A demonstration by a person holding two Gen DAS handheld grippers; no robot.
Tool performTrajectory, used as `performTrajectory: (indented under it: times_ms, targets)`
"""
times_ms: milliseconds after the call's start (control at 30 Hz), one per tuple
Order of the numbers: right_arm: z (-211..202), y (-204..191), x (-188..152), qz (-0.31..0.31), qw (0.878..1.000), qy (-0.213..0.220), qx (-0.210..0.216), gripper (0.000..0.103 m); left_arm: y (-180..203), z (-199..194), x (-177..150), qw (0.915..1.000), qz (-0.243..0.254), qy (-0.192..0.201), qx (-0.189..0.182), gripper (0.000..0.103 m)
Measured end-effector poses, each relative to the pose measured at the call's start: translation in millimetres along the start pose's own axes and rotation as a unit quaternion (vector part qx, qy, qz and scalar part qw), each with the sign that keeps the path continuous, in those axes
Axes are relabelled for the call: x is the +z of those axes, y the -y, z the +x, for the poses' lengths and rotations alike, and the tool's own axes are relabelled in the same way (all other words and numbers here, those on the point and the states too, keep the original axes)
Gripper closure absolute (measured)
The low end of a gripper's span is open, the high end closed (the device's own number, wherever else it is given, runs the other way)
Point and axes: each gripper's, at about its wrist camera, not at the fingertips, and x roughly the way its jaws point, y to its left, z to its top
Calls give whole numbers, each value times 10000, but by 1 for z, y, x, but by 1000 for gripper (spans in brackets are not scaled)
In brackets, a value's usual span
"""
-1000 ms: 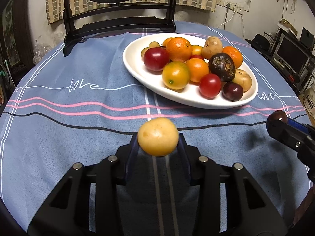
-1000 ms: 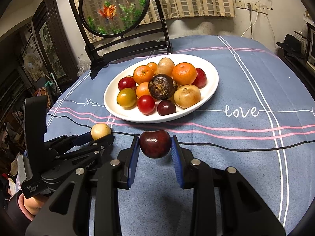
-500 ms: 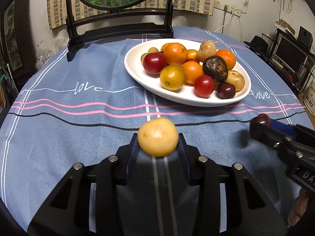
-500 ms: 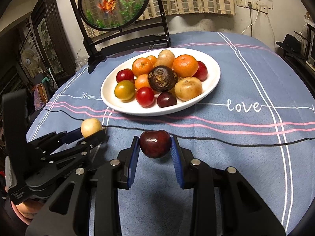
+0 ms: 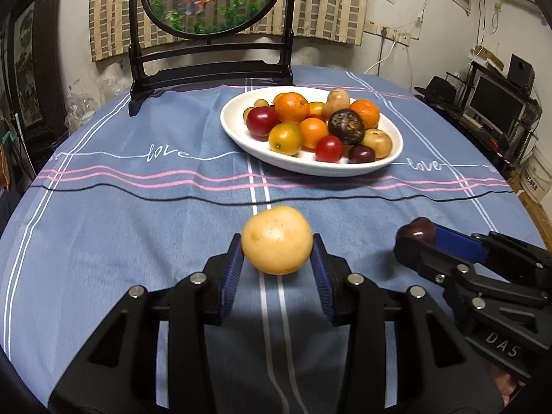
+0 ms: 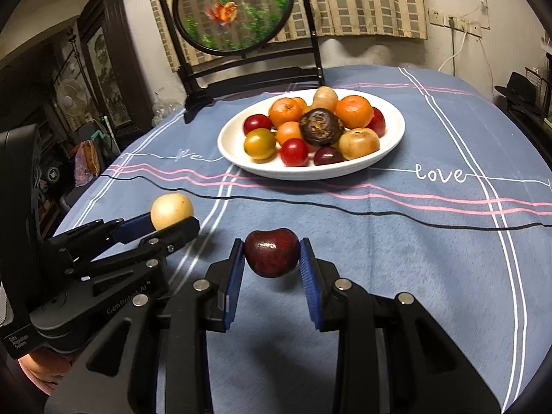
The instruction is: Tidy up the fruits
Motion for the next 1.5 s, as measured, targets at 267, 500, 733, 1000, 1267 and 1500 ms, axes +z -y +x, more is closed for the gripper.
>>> performTrajectory:
  times_ms: [267,500,733,1000,1267,1500]
  targets:
    - [-26,-10,19,-9,9992,325,221,70,-8,-45,20,9990,28,368,-257,63]
    - [-51,1,85,0,9960,893,41,70,-15,-54,90,9975,150,572,-391,63]
    - [-22,29,154,19,9946,1013,-206,70,-7,-3,170,9969,345,663,-233,63]
    - [60,50,166,-294,9976,455,-432,70,0,105,187,9993,358,-42,-85,63]
    - [88,51,161,-376,9984,262,-335,70,-12,137,177,9994,272,-233,6,63]
    - [91,50,158,-356,9988,100,-320,67,-11,133,175,9993,302,-179,129,62]
